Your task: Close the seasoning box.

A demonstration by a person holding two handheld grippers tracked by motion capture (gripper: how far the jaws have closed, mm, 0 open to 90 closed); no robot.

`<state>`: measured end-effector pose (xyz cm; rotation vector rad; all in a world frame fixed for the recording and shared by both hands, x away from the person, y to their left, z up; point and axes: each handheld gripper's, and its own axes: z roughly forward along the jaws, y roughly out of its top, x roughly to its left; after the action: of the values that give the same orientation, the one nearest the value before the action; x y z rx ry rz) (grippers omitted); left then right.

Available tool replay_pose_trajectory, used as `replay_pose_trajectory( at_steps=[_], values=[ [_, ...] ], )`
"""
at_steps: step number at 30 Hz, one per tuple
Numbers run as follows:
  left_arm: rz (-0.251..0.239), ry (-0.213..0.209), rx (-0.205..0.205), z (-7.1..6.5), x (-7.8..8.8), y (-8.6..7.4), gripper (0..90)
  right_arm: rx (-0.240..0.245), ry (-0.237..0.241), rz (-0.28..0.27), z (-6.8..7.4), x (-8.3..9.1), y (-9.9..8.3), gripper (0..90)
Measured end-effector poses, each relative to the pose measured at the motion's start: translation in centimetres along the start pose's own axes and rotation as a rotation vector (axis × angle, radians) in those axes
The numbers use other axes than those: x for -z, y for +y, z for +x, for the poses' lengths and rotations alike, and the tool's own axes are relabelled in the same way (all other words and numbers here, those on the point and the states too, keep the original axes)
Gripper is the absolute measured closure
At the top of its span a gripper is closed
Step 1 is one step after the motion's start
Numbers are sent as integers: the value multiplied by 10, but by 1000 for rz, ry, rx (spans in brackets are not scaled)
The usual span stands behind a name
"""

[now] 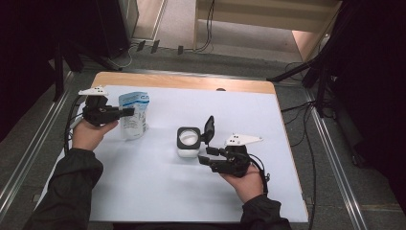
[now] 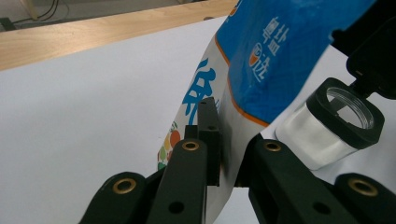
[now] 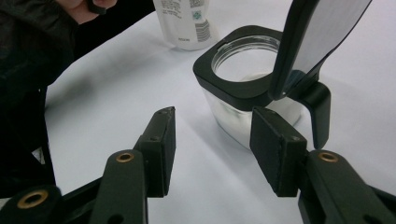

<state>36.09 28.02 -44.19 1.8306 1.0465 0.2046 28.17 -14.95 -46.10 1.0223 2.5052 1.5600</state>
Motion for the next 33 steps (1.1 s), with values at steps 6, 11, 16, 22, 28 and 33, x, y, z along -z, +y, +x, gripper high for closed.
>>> replay_pose_trajectory(
  at_steps=[6,11,16,22,28,33],
  values=[
    [19,26,-6,0,5,-7,866,11,-14,7,-7,5,4,534],
    [24,30,-13,0,8,-12,850,6,-39,9,-16,9,6,539],
    [55,56,-18,-1,10,-19,809,-9,-51,13,-22,9,6,544],
    [46,44,-3,0,11,-21,768,-2,-51,22,-24,5,7,553],
    [58,25,-4,-3,13,-21,572,-5,-39,18,-26,9,11,633],
    [42,51,-9,-4,19,-24,427,-22,-65,13,-33,11,13,752]
  ],
)
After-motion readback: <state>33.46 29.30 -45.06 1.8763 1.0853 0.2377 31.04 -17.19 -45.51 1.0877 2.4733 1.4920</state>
